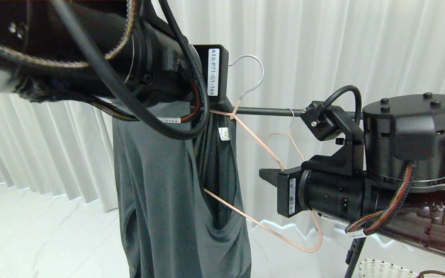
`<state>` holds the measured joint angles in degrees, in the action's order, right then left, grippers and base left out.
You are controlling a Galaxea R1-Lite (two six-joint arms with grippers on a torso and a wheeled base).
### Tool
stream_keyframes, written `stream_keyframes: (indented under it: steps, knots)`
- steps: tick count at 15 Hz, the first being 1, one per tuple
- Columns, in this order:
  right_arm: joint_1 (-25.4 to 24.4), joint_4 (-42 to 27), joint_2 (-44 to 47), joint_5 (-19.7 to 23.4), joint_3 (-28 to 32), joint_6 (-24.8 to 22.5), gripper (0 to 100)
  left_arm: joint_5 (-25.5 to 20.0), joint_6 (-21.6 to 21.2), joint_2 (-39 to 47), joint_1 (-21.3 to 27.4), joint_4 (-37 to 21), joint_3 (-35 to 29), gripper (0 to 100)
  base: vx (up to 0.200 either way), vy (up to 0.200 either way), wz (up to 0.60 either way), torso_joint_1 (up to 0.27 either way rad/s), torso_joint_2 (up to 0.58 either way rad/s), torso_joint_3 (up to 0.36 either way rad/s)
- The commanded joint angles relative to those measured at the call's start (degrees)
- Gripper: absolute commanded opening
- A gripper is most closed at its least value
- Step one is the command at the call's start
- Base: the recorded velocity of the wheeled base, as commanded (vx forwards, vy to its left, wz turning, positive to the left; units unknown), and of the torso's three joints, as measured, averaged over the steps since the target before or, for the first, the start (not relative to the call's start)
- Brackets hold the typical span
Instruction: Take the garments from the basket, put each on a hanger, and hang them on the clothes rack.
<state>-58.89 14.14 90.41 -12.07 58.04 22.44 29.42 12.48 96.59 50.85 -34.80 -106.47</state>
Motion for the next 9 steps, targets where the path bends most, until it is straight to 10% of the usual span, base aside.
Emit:
stream_keyframes:
  steps: [1,9]
  knots:
    - [1.9,-0.6,-1.0,-0.2,0.1,0.0,0,0.0,-0.8,-0.6,-0.3,0.0,0.1,0,0.0,0.0,0.0,0.0,0.0,0.0]
    - [4.2,-0.3,-1.0,-2.7,3.0,0.1,0,-0.1,-5.3,0.6,1.9,0.1,1.7,0,0.0,0.0,0.0,0.0,0.0,0.0]
